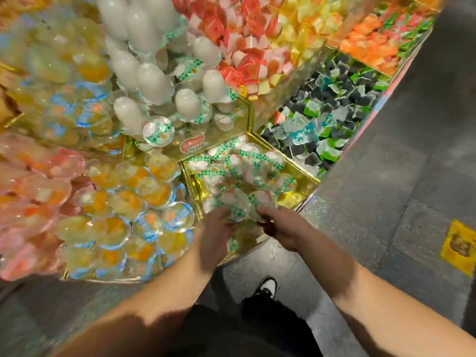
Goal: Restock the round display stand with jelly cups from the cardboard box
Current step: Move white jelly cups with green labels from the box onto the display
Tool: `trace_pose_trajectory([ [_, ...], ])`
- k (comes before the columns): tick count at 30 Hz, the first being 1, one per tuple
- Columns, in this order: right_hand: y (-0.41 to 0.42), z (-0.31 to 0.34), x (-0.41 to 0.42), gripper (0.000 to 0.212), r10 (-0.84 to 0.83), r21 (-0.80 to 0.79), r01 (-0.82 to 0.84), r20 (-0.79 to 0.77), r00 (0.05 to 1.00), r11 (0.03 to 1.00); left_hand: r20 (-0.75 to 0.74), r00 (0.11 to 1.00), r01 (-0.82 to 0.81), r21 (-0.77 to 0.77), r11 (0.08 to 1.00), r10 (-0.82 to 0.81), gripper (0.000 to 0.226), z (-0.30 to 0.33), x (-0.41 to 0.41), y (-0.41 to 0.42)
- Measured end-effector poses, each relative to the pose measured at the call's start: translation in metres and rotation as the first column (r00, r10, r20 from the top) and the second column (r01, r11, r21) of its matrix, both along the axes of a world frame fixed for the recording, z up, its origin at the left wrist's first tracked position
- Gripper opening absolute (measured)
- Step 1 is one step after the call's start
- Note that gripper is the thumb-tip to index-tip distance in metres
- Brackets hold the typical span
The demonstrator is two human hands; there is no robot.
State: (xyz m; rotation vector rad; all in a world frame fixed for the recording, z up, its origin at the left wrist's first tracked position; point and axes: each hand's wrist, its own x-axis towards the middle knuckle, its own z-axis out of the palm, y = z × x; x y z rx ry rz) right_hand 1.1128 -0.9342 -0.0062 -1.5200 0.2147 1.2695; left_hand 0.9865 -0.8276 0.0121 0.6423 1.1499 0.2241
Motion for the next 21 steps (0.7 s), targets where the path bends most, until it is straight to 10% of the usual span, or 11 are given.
trace_pose_trajectory([
  [8,0.039,-0.045,0.022,0.022,0.062,-0.067,-0.062,-0.004,0.998,0.996,-0.034,0.934,-0.356,-0.084,0.931,0.355,0.023,-0.049,0.027,-0.003],
  [21,0.094,-0.073,0.021,0.073,0.153,-0.141,-0.148,0.027,0.988,0.979,-0.16,0.772,-0.632,-0.104,0.768,0.615,0.047,-0.079,0.046,0.011],
])
